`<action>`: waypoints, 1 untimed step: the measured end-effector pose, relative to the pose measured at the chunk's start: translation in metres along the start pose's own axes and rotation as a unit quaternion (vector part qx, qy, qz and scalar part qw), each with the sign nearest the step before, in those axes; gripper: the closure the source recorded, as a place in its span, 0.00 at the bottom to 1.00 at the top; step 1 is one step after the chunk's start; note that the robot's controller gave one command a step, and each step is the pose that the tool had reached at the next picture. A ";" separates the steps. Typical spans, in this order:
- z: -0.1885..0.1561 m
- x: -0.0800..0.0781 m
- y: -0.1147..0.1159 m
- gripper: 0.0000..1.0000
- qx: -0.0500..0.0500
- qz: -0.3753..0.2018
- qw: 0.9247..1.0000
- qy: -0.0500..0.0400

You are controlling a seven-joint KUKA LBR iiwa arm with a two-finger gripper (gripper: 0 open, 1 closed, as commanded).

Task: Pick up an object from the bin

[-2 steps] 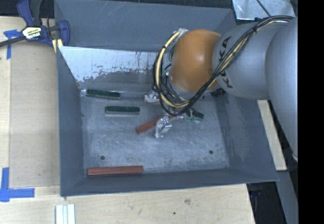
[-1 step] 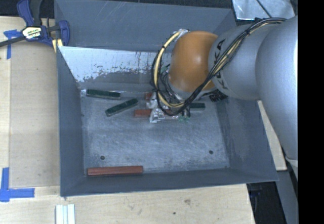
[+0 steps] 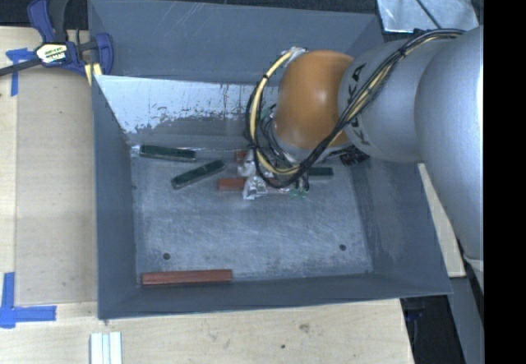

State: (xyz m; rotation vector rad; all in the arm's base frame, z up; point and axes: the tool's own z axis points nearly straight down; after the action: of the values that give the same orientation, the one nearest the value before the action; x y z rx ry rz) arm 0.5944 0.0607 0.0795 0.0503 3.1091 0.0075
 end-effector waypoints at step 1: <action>-0.002 0.000 0.000 1.00 0.000 0.000 1.000 0.002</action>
Offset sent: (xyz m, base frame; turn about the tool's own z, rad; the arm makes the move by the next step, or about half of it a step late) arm 0.0000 0.0000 0.0137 -0.0001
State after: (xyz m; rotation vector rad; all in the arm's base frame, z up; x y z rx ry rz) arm 0.5938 0.0606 0.0814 0.0501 3.1138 0.0065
